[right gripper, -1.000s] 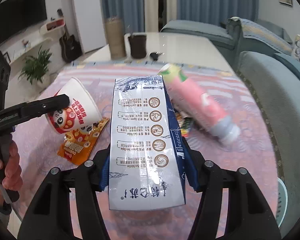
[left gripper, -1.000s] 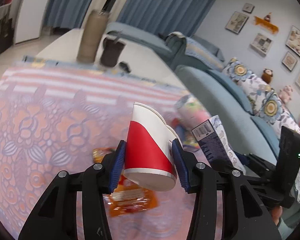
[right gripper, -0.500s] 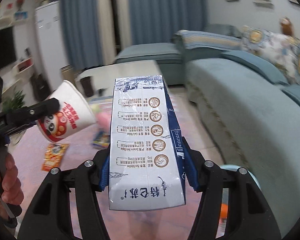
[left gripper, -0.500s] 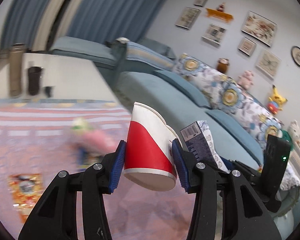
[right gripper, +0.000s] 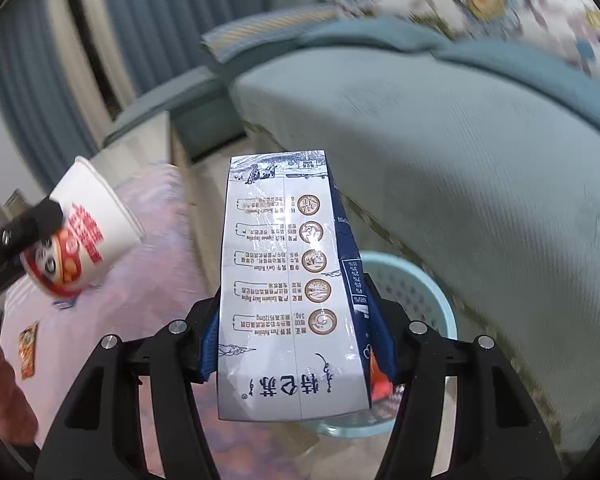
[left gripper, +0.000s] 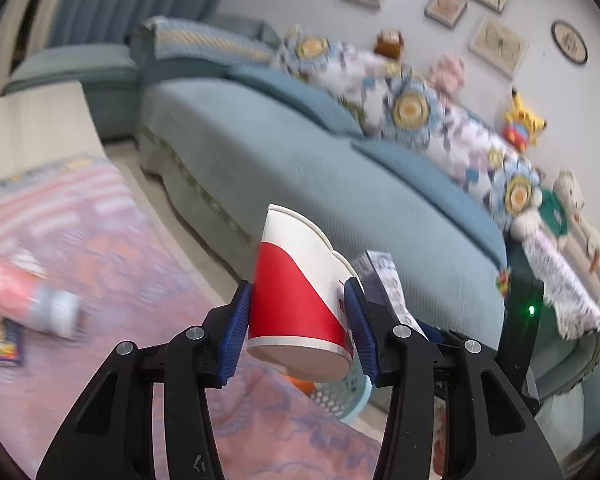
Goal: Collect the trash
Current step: 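Carry the cup and carton over the blue wastebasket with both tools, then open both tools to drop cup and carton into the wastebasket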
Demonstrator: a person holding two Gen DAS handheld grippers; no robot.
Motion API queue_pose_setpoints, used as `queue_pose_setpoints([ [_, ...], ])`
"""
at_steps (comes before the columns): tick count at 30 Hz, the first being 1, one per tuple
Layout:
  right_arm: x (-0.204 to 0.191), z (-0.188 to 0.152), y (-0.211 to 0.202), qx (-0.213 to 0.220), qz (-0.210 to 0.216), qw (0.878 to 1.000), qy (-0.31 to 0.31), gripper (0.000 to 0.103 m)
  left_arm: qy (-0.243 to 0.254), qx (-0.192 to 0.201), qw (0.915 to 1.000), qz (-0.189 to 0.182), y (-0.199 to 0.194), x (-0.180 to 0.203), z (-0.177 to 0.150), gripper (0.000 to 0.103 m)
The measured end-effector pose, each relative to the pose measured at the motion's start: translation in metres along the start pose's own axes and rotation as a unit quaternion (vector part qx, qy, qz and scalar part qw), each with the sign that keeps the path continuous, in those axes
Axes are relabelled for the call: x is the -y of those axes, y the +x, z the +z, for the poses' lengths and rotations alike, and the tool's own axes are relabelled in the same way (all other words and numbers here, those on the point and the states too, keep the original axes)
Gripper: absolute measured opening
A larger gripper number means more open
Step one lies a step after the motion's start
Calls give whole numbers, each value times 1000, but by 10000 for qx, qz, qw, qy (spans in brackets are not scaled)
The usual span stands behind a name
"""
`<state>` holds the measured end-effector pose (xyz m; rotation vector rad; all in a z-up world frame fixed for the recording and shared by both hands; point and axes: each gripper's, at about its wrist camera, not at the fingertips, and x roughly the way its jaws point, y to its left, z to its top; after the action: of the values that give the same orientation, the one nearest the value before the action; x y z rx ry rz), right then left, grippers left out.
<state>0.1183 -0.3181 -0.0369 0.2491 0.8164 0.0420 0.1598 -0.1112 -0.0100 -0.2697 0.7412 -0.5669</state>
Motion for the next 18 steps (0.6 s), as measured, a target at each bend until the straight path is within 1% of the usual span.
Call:
queue_pose_setpoints([
  [2,17,-6,15,-168,-116,9995,244,56,-1,-252,9996,-98,24,-2,-9,45],
  [4,33,-14,32,-416,-231,9975,522,56,20,-573,9983,-103,53,-2,-20,45],
  [8,58,-31,62,-797,-302,9916,975,57,163,-900,9958,19,87,-2,-33,46],
  [11,74,-37,77,-984,-319,9864,1281,57,217,-1033,9944,17,102,-3,-36,48],
  [12,78,-40,78,-1015,-261,9844,1411,57,214,-1029,9945,22,104,-5,-36,50],
  [13,84,-43,82,-1049,-164,9819,1566,58,202,-1027,9945,21,103,-6,-36,59],
  [14,88,-46,84,-1075,-129,9800,1667,60,180,-1014,9947,31,102,-10,-37,65],
  [18,92,-50,88,-1117,-197,9773,1789,61,112,-988,9950,-21,97,-14,-39,66],
])
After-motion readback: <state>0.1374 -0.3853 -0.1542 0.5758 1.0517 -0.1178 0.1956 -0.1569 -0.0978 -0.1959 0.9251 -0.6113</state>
